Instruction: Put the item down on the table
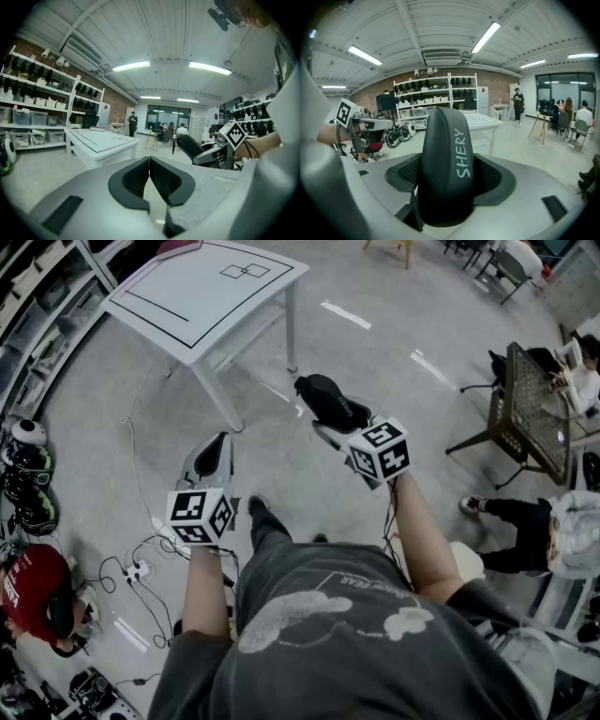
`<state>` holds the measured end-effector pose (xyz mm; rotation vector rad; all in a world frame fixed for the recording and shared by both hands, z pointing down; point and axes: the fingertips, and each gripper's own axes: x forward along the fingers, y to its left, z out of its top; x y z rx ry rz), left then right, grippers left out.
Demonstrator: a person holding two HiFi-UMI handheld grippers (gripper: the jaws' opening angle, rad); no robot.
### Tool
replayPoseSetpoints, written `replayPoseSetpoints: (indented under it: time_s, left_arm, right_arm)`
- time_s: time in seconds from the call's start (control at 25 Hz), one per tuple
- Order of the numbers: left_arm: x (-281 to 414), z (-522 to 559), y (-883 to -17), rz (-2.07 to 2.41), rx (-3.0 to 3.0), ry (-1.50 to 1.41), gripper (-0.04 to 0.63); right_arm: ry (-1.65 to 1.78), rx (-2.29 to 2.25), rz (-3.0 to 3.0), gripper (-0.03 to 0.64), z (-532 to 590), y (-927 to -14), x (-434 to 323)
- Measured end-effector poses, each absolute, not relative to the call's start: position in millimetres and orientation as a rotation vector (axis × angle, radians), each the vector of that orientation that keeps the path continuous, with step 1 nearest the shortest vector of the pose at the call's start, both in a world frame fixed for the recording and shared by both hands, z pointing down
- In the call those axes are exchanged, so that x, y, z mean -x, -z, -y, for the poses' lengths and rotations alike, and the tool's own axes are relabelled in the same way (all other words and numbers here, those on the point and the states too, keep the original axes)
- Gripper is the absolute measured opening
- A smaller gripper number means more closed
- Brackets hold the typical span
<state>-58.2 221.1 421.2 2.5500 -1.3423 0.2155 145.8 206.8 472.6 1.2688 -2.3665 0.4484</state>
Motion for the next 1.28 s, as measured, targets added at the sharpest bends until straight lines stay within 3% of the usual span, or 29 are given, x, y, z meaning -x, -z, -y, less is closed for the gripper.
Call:
replayPoseSetpoints:
  time_s: [1.28]
  left_arm:
    - [213.0,11.8,-429.3,1.226,-2.571,-0.157,0.006]
  right_arm:
    - [-0.485,-1.494,2.297,0.330,35.7,-455.4,-36.8]
